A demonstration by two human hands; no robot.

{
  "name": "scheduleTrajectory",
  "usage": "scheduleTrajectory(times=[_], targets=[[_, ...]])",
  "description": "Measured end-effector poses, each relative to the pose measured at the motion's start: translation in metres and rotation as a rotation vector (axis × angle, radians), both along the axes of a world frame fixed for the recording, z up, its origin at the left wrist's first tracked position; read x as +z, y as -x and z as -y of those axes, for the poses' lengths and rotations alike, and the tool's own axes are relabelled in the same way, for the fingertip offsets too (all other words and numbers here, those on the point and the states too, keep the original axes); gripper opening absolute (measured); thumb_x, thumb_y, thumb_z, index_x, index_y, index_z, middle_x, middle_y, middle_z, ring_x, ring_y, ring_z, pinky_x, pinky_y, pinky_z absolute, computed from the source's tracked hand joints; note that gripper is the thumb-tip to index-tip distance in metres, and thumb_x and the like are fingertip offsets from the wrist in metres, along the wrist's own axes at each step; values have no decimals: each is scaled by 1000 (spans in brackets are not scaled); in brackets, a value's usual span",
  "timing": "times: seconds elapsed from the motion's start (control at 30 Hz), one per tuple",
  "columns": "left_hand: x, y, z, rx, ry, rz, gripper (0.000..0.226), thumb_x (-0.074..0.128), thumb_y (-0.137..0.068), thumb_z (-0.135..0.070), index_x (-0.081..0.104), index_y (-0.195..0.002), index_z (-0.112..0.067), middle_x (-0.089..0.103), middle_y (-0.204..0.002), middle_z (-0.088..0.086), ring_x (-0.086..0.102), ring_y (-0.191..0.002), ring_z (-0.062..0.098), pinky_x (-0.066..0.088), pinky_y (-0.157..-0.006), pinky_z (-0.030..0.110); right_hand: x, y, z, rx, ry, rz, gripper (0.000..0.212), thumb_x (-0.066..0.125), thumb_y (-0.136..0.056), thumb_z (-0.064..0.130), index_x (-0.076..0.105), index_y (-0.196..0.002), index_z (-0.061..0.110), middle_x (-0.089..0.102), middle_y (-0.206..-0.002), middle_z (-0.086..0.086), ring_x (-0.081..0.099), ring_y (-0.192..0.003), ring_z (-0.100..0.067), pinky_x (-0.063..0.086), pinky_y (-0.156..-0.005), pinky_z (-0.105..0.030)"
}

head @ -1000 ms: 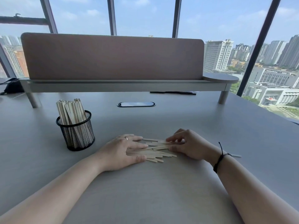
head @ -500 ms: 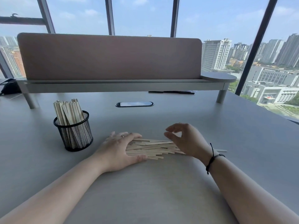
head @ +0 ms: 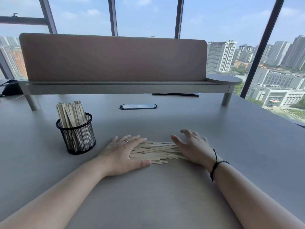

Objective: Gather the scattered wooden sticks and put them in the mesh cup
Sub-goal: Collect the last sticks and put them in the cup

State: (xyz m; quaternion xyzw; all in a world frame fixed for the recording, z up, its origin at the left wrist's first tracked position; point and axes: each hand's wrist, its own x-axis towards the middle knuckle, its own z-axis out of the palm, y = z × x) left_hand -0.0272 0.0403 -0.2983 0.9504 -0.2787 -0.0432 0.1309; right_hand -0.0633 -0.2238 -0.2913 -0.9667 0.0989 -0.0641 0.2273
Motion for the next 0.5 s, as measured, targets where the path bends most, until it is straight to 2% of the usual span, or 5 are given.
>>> scheduleTrajectory(times=[0.1, 0.2, 0.3, 0.4, 0.5], targets=[[0, 0, 0, -15, 3, -1, 99, 34, -65, -96, 19, -152, -50, 20, -162, -23, 10, -151, 5, 2, -124, 40, 5, 5, -13, 143, -23, -8, 67, 41, -93, 66, 38, -147, 26, 43, -152, 0, 33, -141, -18, 23, -116, -37], [2, 2, 1, -16, 4, 2, 97, 38, -68, -93, 21, -152, -47, 22, -161, -24, 10, -151, 4, 1, -124, 38, 6, 6, -21, 256, -107, 0, 71, 46, -88, 70, 39, -147, 31, 48, -149, 3, 42, -136, -16, 34, -111, -34], [2, 2, 2, -17, 16, 22, 94, 42, -72, -90, 24, -152, -45, 25, -160, -23, 12, -151, 4, 3, -123, 37, 4, 4, -25, 308, -250, 17, 68, 49, -85, 72, 45, -142, 36, 54, -143, 8, 48, -131, -10, 38, -106, -29], [0, 0, 1, -10, 48, 36, 98, 39, -66, -94, 31, -150, -44, 31, -157, -23, 17, -149, 4, 6, -122, 36, 5, 1, -21, 255, -431, 96, 71, 48, -76, 80, 56, -132, 37, 61, -135, 10, 51, -130, -7, 40, -109, -34], [-1, -1, 1, 16, 91, 36, 96, 41, -65, -94, 35, -147, -45, 38, -154, -21, 22, -148, 3, 7, -123, 39, 8, -1, -7, 89, -342, 189, 63, 46, -86, 73, 60, -130, 31, 63, -132, 9, 56, -125, -13, 42, -104, -34]])
